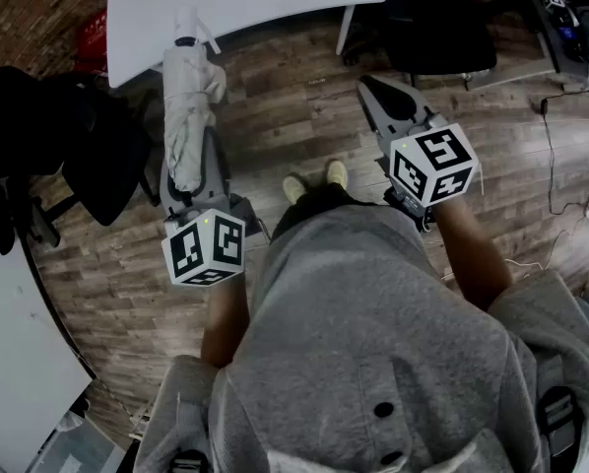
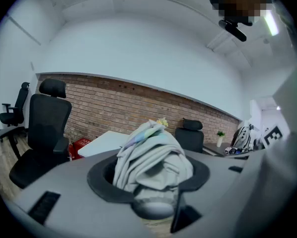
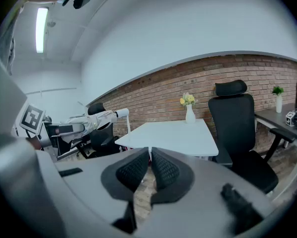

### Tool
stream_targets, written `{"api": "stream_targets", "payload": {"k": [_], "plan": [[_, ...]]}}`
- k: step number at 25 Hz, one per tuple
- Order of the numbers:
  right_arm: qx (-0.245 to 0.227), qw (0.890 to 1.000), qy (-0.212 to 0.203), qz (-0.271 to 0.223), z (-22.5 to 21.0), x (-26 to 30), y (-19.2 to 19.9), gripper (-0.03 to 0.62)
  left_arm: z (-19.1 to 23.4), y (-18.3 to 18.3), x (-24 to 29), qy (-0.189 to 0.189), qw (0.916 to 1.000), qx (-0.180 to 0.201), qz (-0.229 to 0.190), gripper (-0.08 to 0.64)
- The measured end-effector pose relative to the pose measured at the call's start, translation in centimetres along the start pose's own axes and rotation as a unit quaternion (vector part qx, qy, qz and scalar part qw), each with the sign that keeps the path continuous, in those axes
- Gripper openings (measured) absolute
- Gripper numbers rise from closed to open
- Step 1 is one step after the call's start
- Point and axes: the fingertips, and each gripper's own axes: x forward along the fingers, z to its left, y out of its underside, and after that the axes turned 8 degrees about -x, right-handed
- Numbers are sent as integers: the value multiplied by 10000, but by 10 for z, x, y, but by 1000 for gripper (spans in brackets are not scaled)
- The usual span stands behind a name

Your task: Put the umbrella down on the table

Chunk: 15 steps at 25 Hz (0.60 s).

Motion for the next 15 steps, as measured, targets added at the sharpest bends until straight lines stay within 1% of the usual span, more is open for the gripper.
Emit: {"api": "stream_targets", "payload": {"k": [5, 9, 15], "plan": [[-35, 10000, 10, -10, 10, 11, -8, 34, 15, -8, 4, 2, 10000, 0, 3, 225], [31, 9999, 36, -102, 18, 19, -14, 34, 24, -13, 6, 53, 10000, 8, 20, 225], [41, 9998, 72, -181, 34, 30, -26, 34, 36, -21, 3, 119, 9999, 100, -23, 225]]}}
